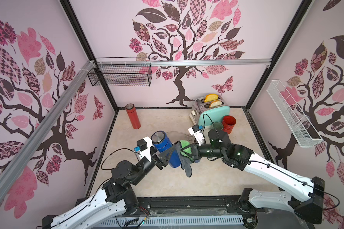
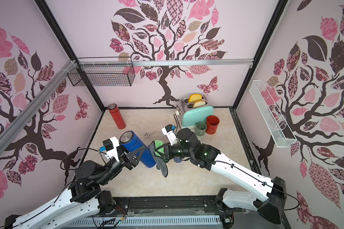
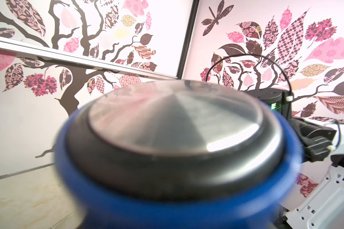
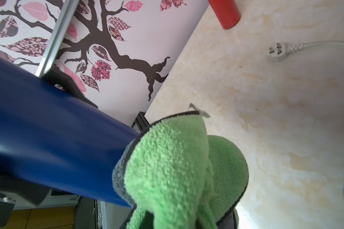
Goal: Wipe the surface of the thermos
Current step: Wipe the dirt from the surface of the thermos.
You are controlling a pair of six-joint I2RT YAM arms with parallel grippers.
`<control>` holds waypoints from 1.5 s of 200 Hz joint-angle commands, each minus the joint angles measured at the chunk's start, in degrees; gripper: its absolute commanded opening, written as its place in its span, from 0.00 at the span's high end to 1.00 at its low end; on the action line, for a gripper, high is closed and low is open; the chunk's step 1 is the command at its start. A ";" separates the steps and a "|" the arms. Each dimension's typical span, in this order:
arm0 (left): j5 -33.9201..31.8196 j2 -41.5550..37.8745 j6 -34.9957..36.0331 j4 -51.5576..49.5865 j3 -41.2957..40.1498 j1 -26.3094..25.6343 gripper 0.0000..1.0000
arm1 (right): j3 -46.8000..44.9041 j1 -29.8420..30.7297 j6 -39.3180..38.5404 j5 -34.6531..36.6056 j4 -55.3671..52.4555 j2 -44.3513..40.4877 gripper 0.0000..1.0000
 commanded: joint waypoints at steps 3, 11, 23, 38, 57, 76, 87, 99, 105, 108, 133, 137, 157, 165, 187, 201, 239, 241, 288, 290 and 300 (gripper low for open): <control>0.44 -1.22 -3.85 10.64 1.89 0.30 1.00 | -3.43 0.38 4.38 -3.50 6.06 -2.60 1.00; -0.38 -1.01 -4.50 11.11 2.34 0.30 1.00 | -4.93 0.70 5.91 -4.26 8.28 -3.27 1.00; -1.84 -0.82 -5.48 11.68 2.99 0.33 1.00 | -6.45 1.77 7.33 -4.32 10.76 -3.93 1.00; -3.57 -0.79 -5.95 13.28 3.05 0.43 1.00 | -7.55 3.35 8.38 -4.51 13.26 -4.53 1.00; -5.01 -0.87 -5.95 17.35 1.49 0.39 1.00 | -10.75 3.81 12.45 -6.40 21.78 -6.07 1.00; -6.29 -1.38 -5.63 19.78 0.45 0.39 1.00 | -12.42 3.80 13.30 -4.14 24.13 -8.23 1.00; -6.49 -1.74 -4.99 19.11 0.97 0.39 1.00 | -12.25 3.87 11.42 -0.37 19.79 -9.60 1.00; -6.48 -2.20 -4.52 17.82 2.09 0.39 1.00 | -12.49 3.84 9.41 3.10 14.72 -11.00 1.00; -6.44 -2.35 -4.35 17.45 2.58 0.39 1.00 | -12.68 3.84 8.86 4.33 13.11 -11.45 1.00; -6.56 -2.45 -4.27 17.40 2.70 0.34 1.00 | -12.84 3.83 8.76 4.60 12.61 -11.56 1.00; -6.97 -2.60 -3.53 18.64 3.19 0.37 1.00 | -14.67 3.93 12.11 1.15 16.31 -10.31 1.00; -6.97 -2.50 -3.40 18.85 3.31 0.39 1.00 | -14.90 4.12 12.88 0.60 17.62 -9.94 1.00; -7.23 -1.61 -3.43 21.00 2.86 0.47 1.00 | -13.81 6.76 13.76 0.96 20.70 -7.78 1.00; -7.19 -1.12 -3.66 21.70 2.54 0.45 1.00 | -12.59 7.84 13.12 1.25 20.73 -6.79 1.00; -6.82 0.22 -3.97 22.40 2.39 0.42 1.00 | -9.78 8.72 12.72 -0.50 21.74 -5.25 1.00; -7.40 0.62 -4.28 24.24 1.17 0.39 1.00 | -8.85 8.81 13.33 -1.55 23.15 -5.11 1.00; -7.21 0.90 -5.95 24.18 0.57 0.39 1.00 | -7.32 8.83 10.97 1.59 20.95 -7.69 1.00; -7.26 0.88 -6.03 24.17 0.58 0.41 1.00 | -7.28 8.81 10.63 2.03 20.50 -7.82 1.00; -6.84 0.75 -6.41 23.72 0.72 0.43 1.00 | -7.81 9.11 10.98 1.67 19.85 -6.00 1.00; -6.86 0.71 -6.33 23.72 0.72 0.40 1.00 | -7.84 9.19 11.25 1.35 20.27 -5.73 1.00; -6.91 0.70 -6.18 23.69 0.68 0.39 1.00 | -7.48 10.68 11.72 1.39 21.57 -4.77 1.00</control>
